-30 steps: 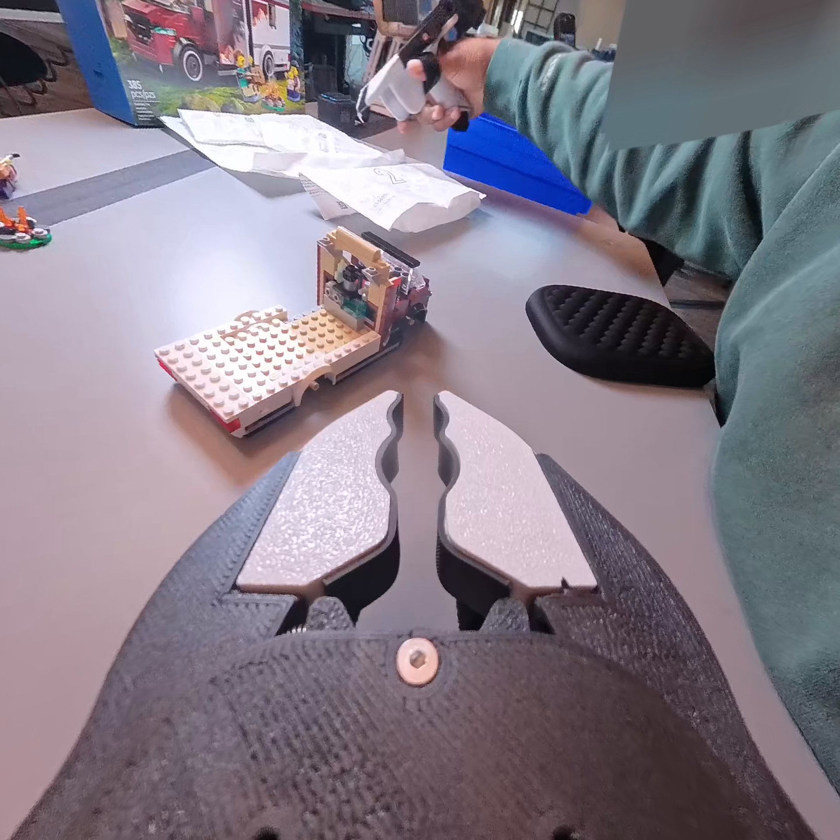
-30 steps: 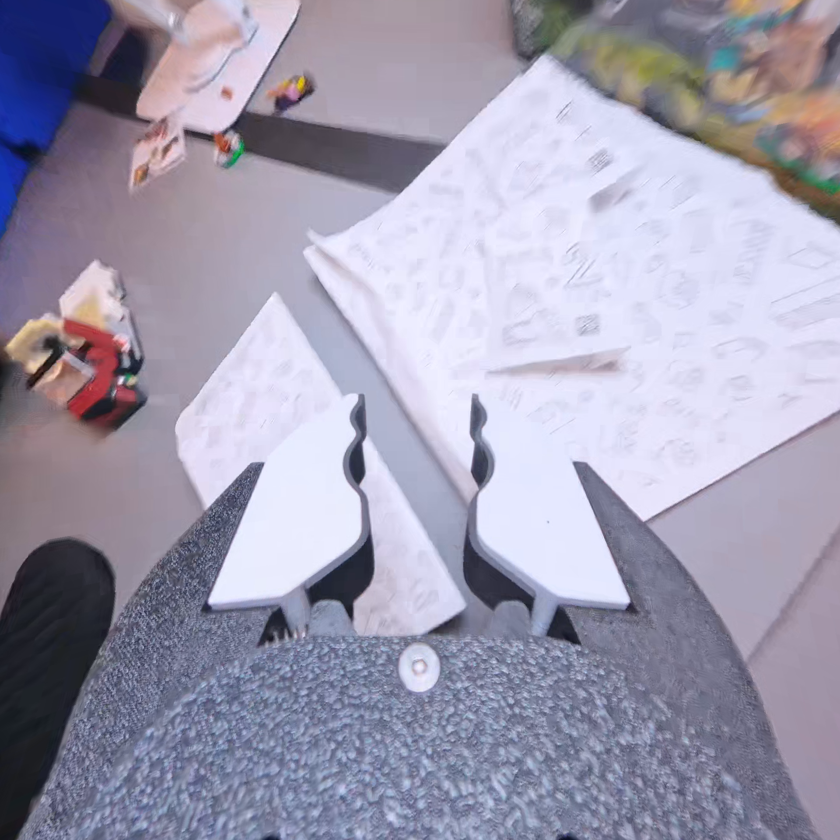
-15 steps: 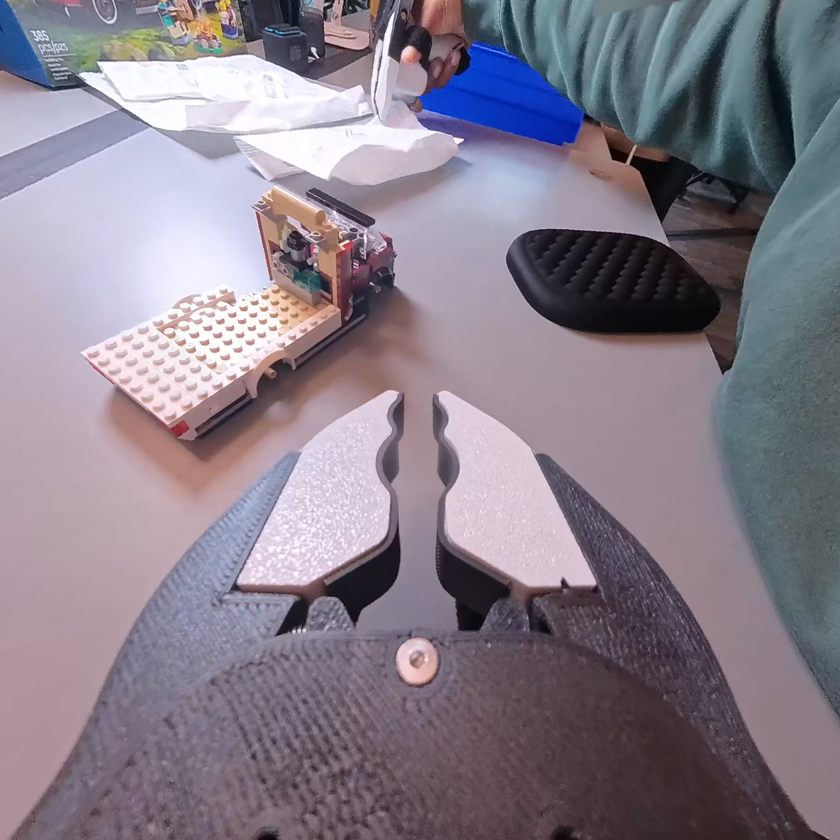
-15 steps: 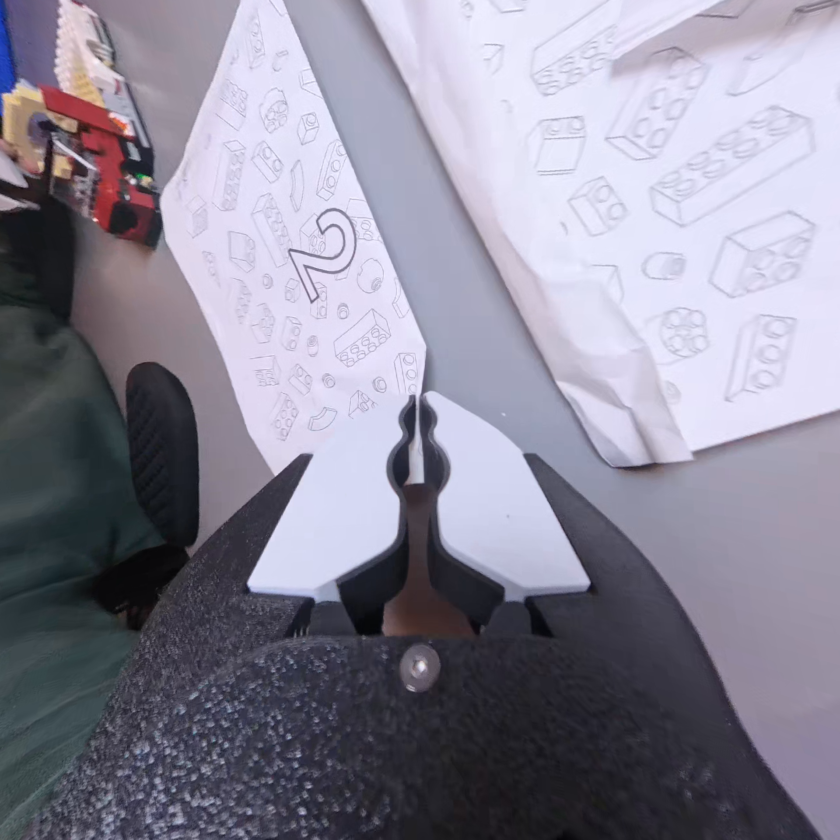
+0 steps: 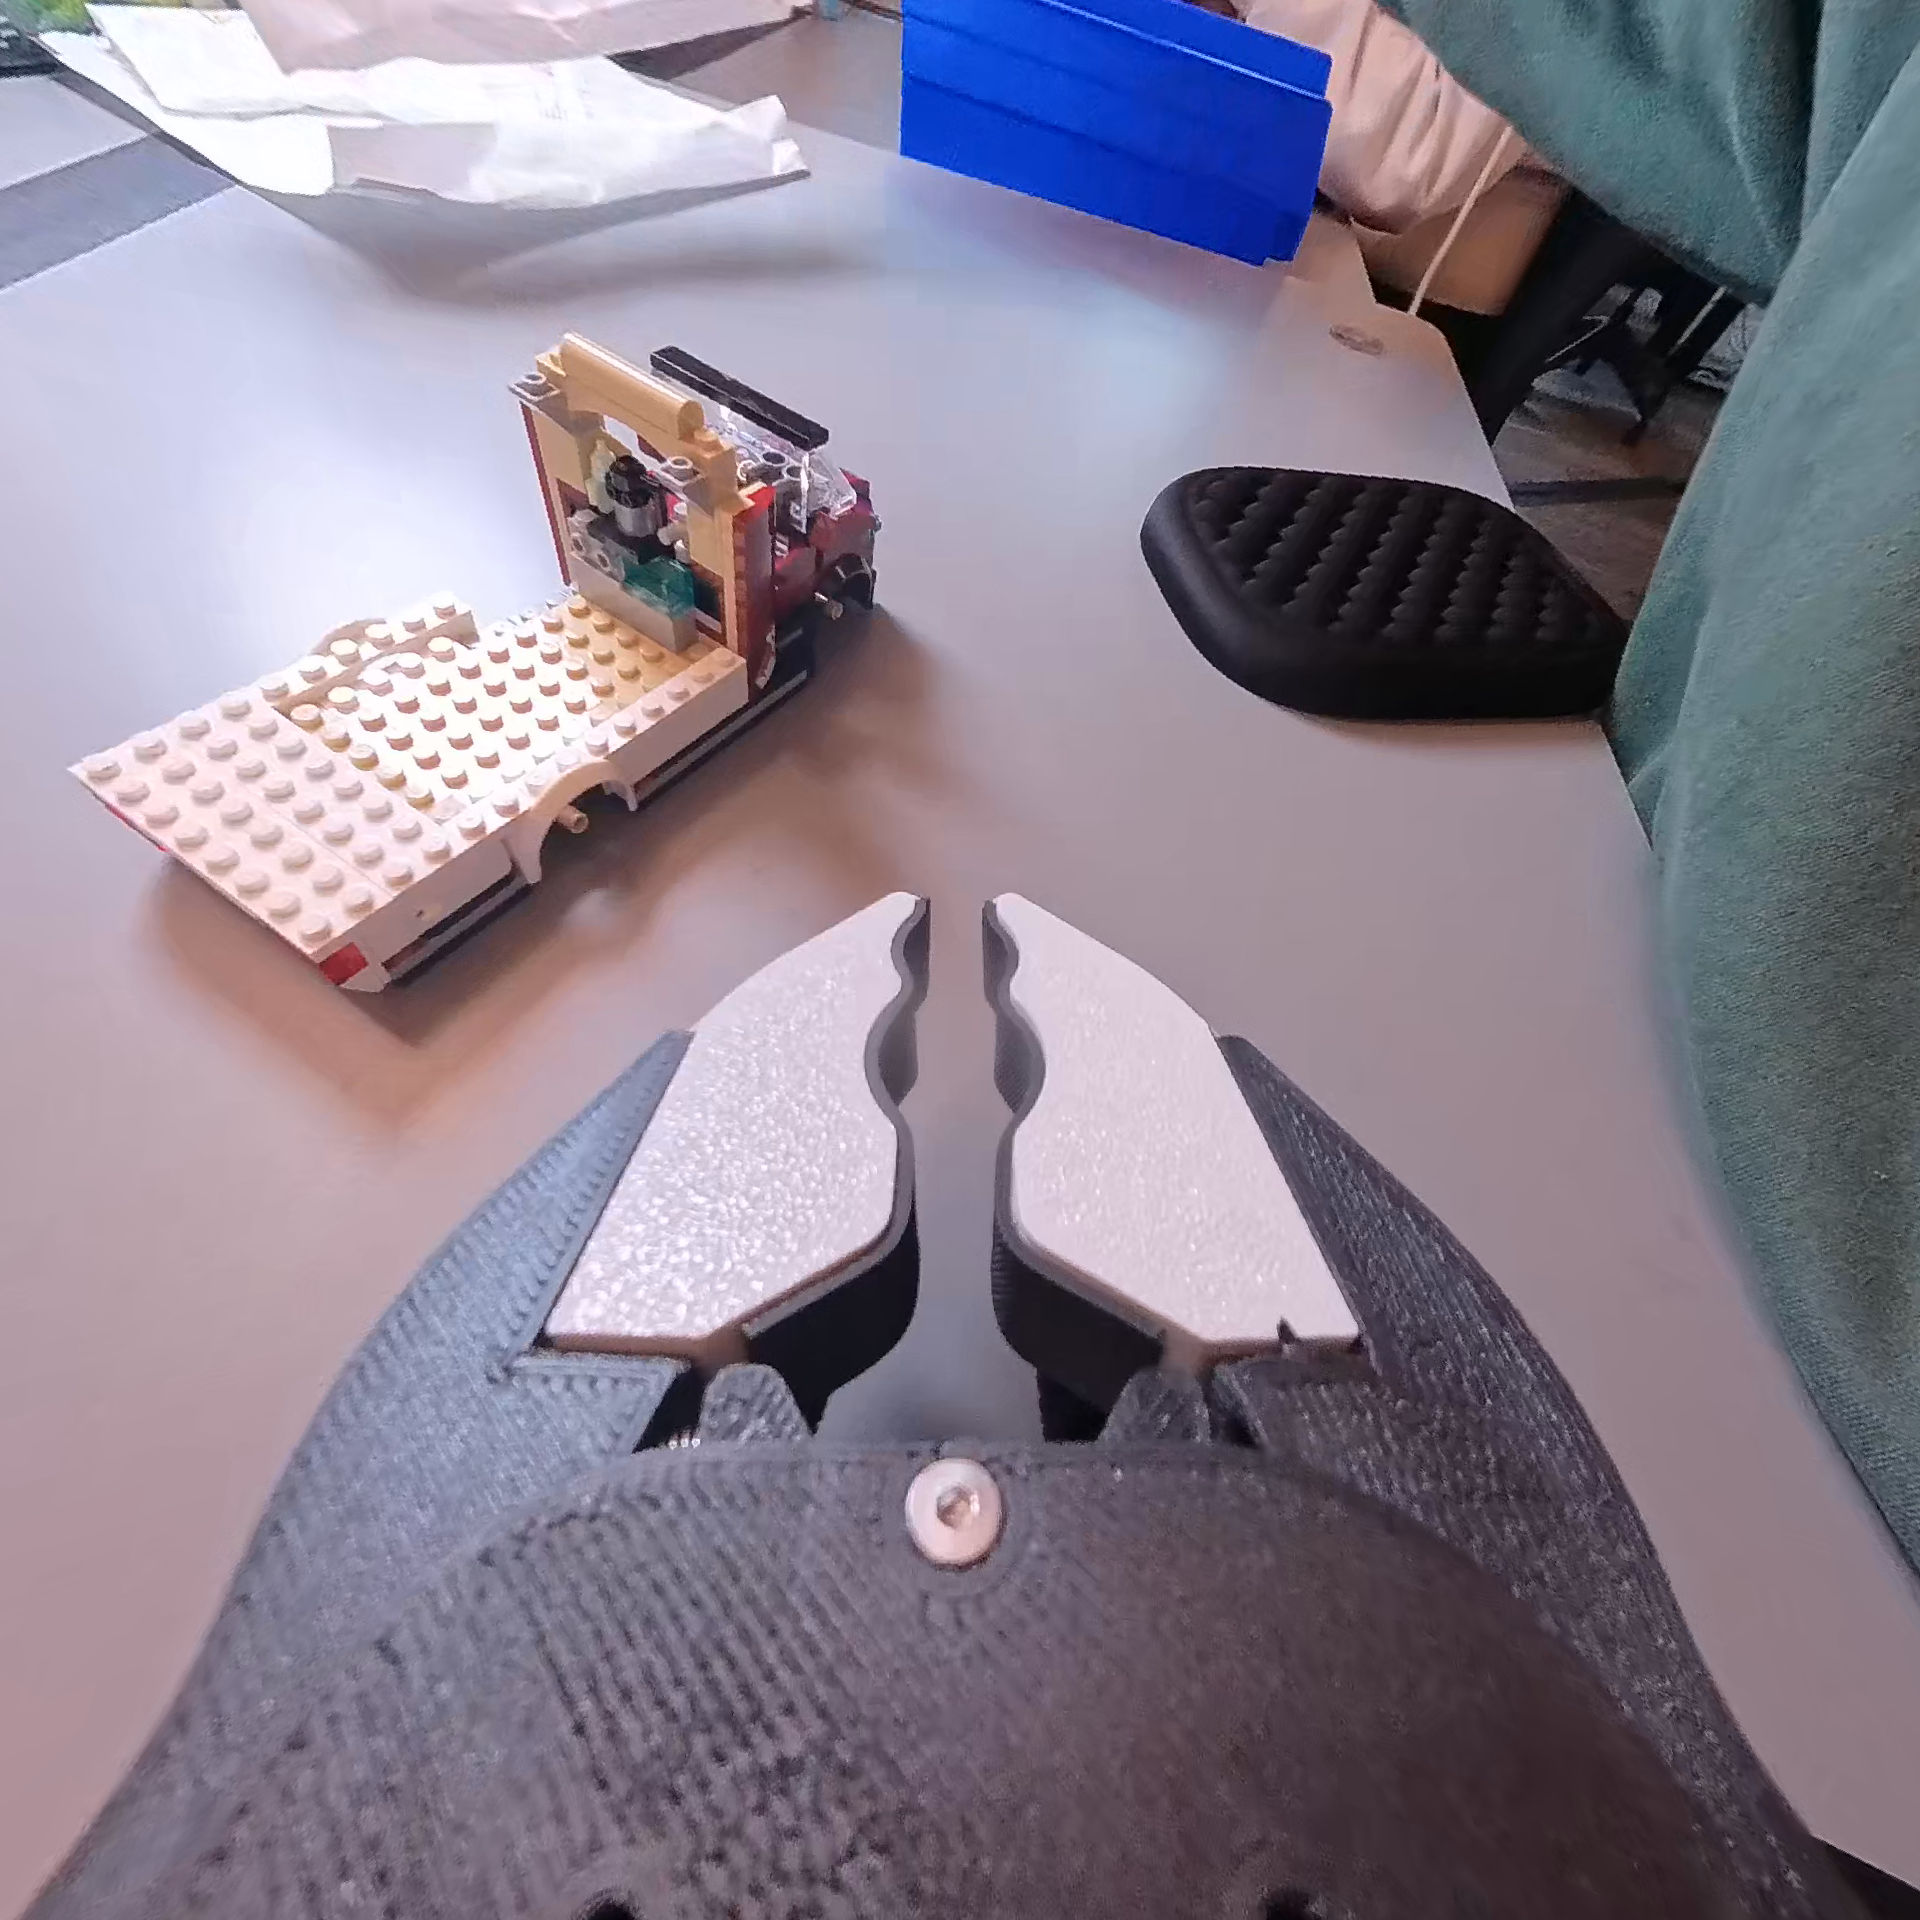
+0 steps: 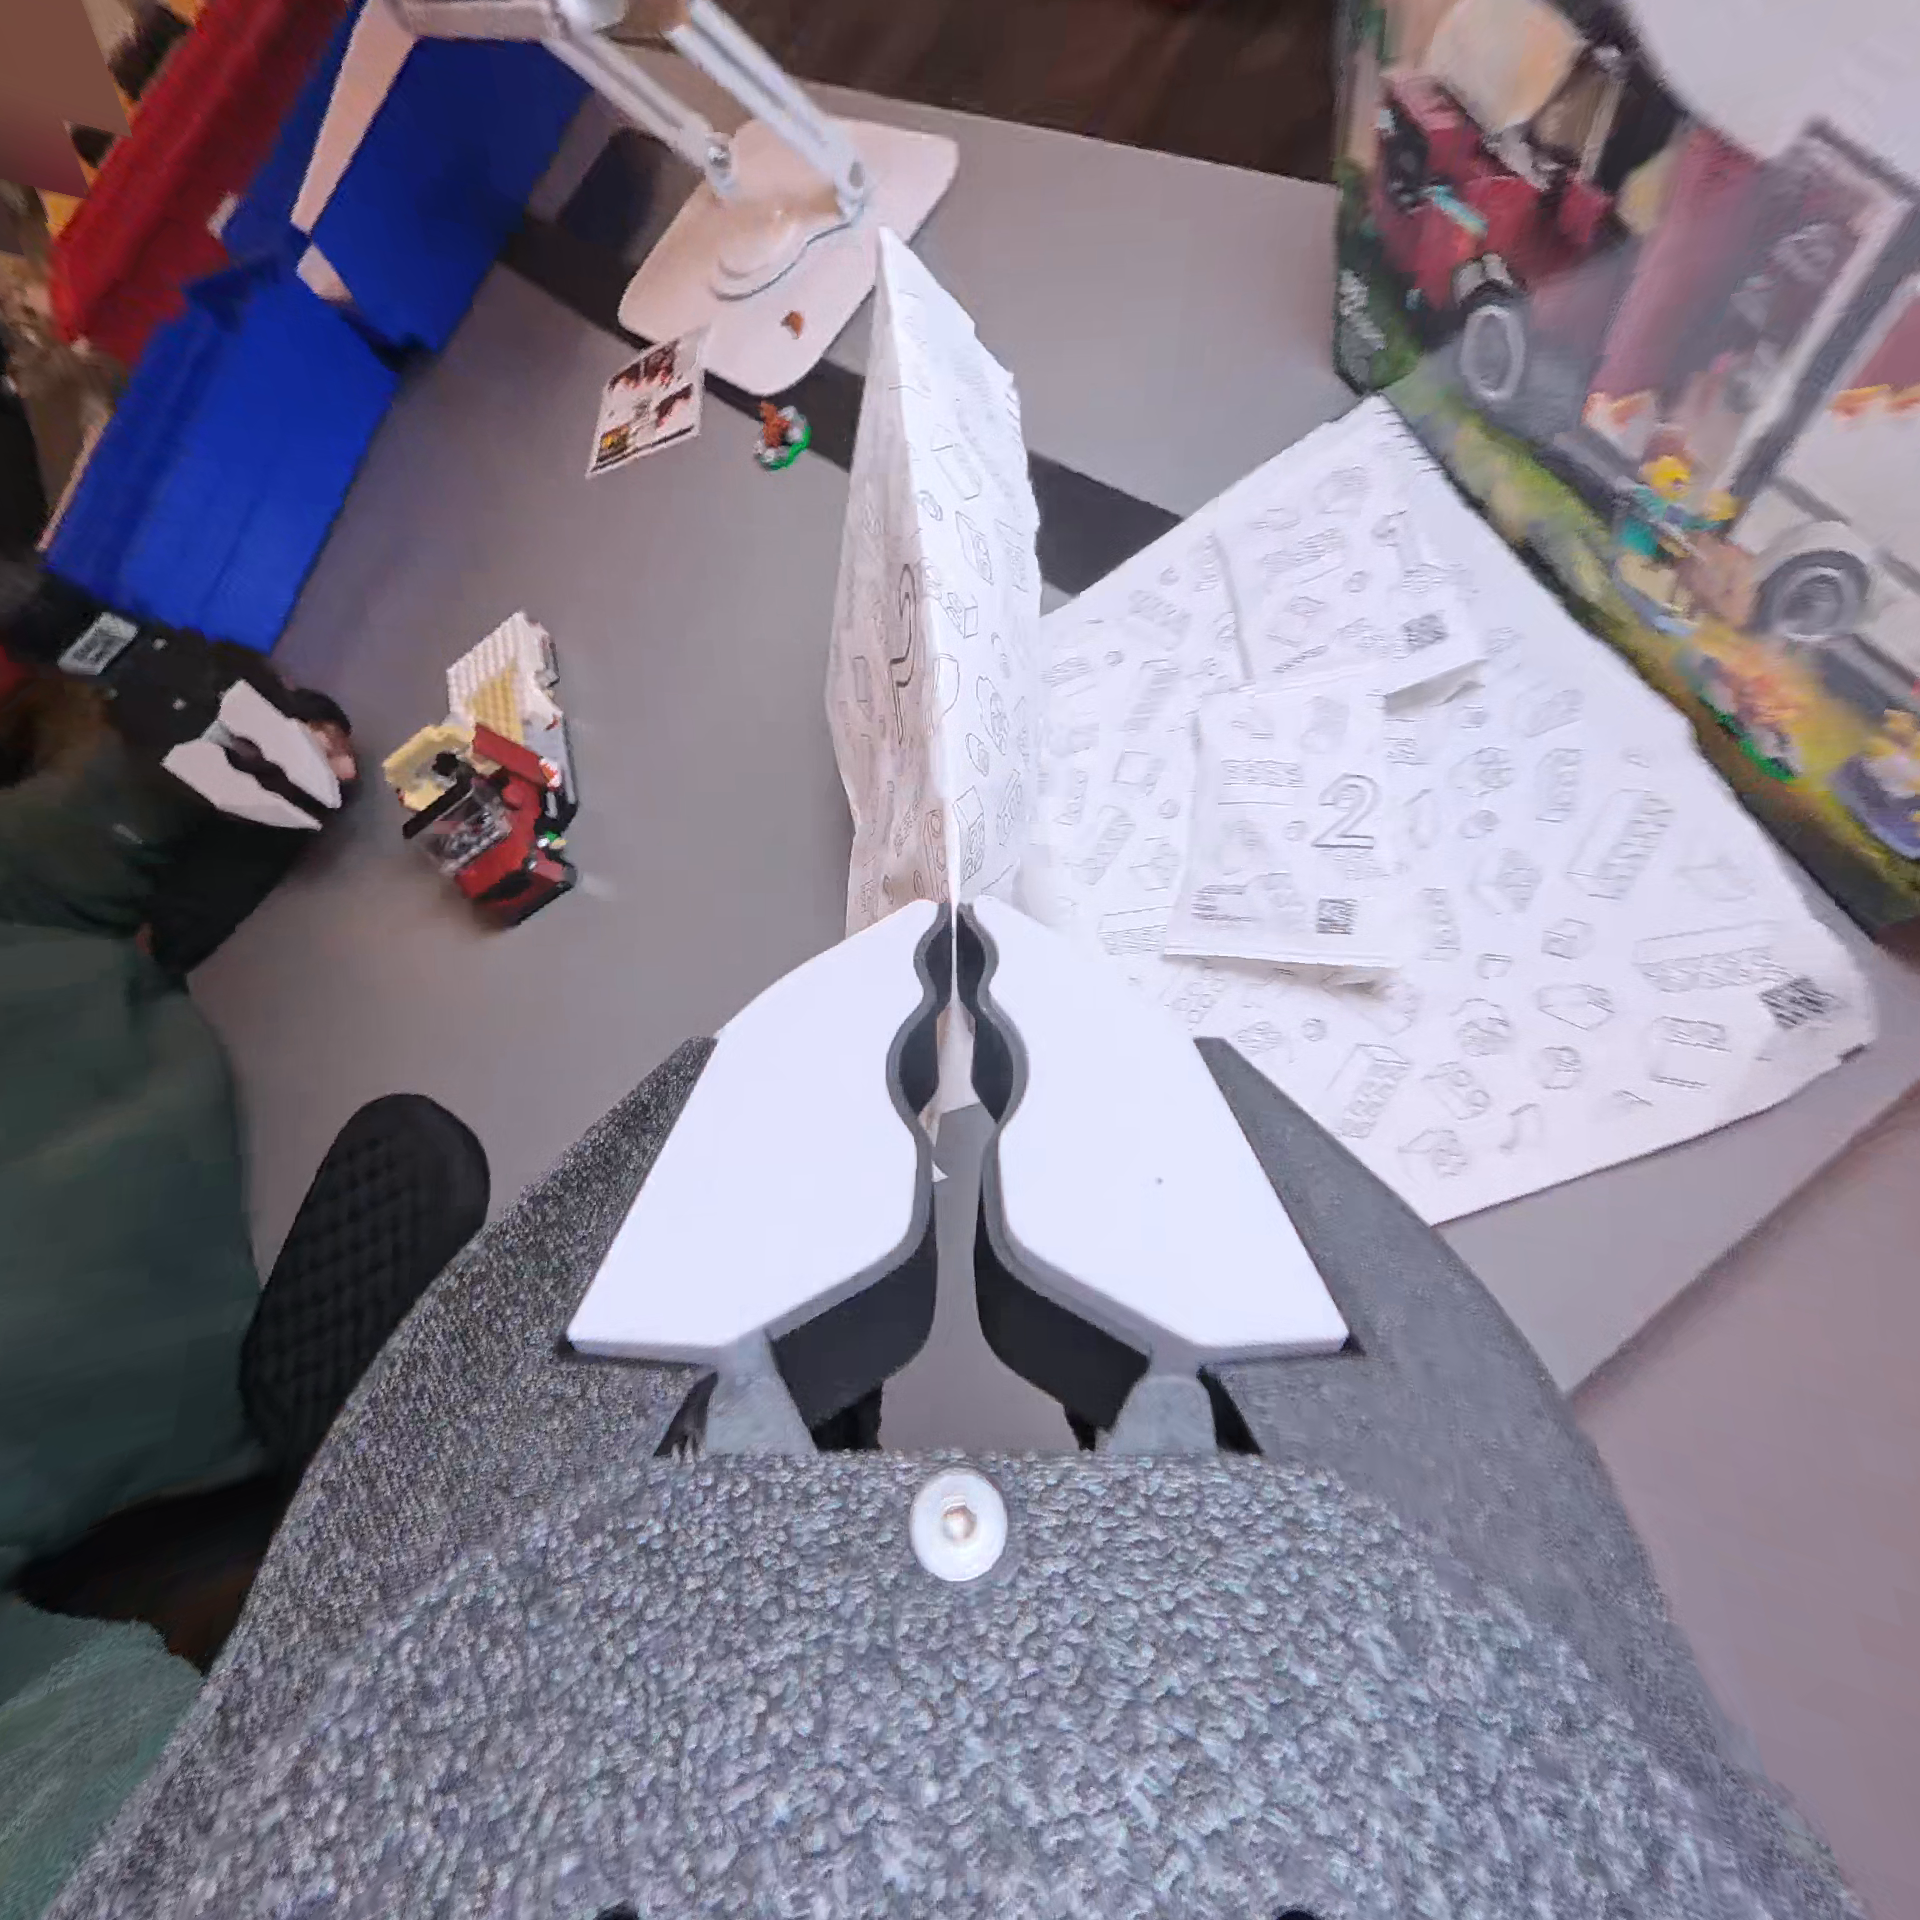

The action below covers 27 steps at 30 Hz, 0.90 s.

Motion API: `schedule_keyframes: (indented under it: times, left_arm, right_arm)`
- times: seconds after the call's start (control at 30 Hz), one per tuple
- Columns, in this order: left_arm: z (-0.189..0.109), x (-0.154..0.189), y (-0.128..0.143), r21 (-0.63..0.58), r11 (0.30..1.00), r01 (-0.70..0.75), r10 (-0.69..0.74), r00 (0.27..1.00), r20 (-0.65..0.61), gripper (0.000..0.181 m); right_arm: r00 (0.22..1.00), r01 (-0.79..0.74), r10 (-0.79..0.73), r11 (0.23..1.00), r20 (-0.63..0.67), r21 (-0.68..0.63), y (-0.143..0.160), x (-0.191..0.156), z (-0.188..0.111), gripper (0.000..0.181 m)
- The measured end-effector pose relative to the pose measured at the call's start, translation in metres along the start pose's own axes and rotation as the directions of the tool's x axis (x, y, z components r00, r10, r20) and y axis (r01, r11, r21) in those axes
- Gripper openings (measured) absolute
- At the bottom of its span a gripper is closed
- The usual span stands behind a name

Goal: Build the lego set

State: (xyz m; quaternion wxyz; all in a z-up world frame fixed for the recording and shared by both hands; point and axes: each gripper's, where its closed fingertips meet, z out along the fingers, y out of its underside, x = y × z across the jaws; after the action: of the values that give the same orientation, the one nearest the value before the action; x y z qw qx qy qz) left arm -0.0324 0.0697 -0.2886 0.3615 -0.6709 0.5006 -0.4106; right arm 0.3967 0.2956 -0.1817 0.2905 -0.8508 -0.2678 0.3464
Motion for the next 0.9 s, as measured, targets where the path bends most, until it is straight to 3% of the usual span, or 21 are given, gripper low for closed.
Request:
schedule_keyframes:
  times: [0.17, 0.27, 0.33, 0.47, 0.57, 0.67, 0.77, 0.9]
  left_arm:
    - [0.001, -0.001, 0.002, -0.011, 1.000, -0.001, 0.001, 1.000, 0.003, 0.009]
    - [0.003, -0.002, 0.004, -0.025, 1.000, 0.013, -0.013, 1.000, -0.005, 0.009]
    - [0.003, -0.002, 0.004, -0.023, 0.999, 0.025, -0.025, 1.000, -0.011, 0.009]
    - [0.002, -0.003, 0.002, -0.007, 0.999, 0.033, -0.033, 0.999, -0.014, 0.009]
    - [0.001, -0.003, -0.001, 0.004, 1.000, 0.008, -0.008, 1.000, 0.000, 0.009]
    - [-0.004, -0.006, -0.007, 0.036, 0.999, -0.017, 0.015, 0.999, 0.035, 0.007]
    - [-0.015, -0.017, -0.018, 0.092, 0.994, -0.058, 0.045, 0.990, 0.131, 0.002]
    - [-0.038, -0.029, -0.035, 0.196, 0.975, -0.105, 0.054, 0.966, 0.252, 0.000]
  right_arm:
    - [0.977, -0.128, 0.123, 0.992, -0.175, -0.013, 0.004, 0.078, 0.005, 0.001]
    - [0.940, -0.140, 0.114, 0.988, -0.322, -0.060, 0.017, 0.117, 0.013, 0.007]
    - [0.906, -0.131, 0.082, 0.987, -0.415, -0.090, 0.023, 0.135, 0.014, 0.028]
    - [0.836, 0.002, -0.032, 0.998, -0.548, -0.055, 0.005, 0.141, 0.002, 0.040]
    - [0.791, 0.172, -0.111, 0.984, -0.602, 0.044, -0.027, 0.112, -0.007, 0.042]
    - [0.805, 0.297, -0.163, 0.943, -0.571, 0.150, -0.048, 0.055, 0.003, 0.046]
    - [0.811, 0.397, -0.224, 0.889, -0.540, 0.227, -0.052, -0.011, 0.026, 0.043]
    - [0.854, 0.446, -0.268, 0.819, -0.445, 0.362, -0.040, -0.101, 0.070, 0.024]
